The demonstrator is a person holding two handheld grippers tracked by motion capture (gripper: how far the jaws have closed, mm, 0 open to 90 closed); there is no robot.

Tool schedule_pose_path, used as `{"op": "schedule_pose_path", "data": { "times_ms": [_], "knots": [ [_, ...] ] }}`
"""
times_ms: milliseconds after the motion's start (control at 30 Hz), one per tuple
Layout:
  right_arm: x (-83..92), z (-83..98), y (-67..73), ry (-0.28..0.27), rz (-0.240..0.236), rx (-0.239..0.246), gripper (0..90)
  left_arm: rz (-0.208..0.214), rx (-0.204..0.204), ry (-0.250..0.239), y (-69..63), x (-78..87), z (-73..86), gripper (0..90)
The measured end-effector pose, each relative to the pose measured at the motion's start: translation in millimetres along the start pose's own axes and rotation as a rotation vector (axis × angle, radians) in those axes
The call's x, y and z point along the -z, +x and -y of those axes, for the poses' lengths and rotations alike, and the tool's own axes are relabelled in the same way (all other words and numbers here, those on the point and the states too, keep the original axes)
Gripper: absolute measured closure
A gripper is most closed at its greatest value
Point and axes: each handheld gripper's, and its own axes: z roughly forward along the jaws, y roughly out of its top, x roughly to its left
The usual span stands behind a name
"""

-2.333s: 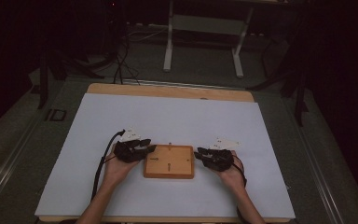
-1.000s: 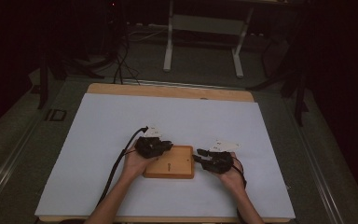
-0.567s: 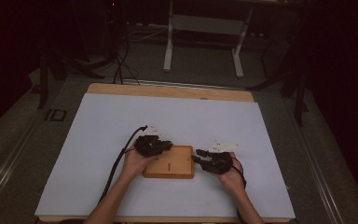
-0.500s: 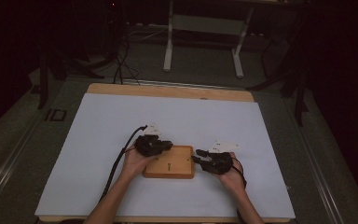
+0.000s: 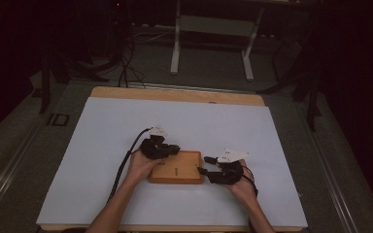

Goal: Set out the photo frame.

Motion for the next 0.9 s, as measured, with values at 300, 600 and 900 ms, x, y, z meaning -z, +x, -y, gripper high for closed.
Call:
{"op": "schedule_pose_path", "data": {
  "times_ms": [300,600,900],
  "knots": [
    [-3.5,2.7,11.2,0.038,-0.034,0.029,31.1,0.015,0.014,0.018,3.2,-0.6,-3.3,84.7],
    [-15.4,9.1,16.4,0.117,-0.028,0.035,12.0,0.024,0.035,0.034,5.4,-1.1,-5.7,84.8],
    [-23.1,13.1,18.2,0.157,0.008,0.077,10.8,0.029,0.041,0.050,7.1,-1.5,-8.1,84.8]
  ]
}}
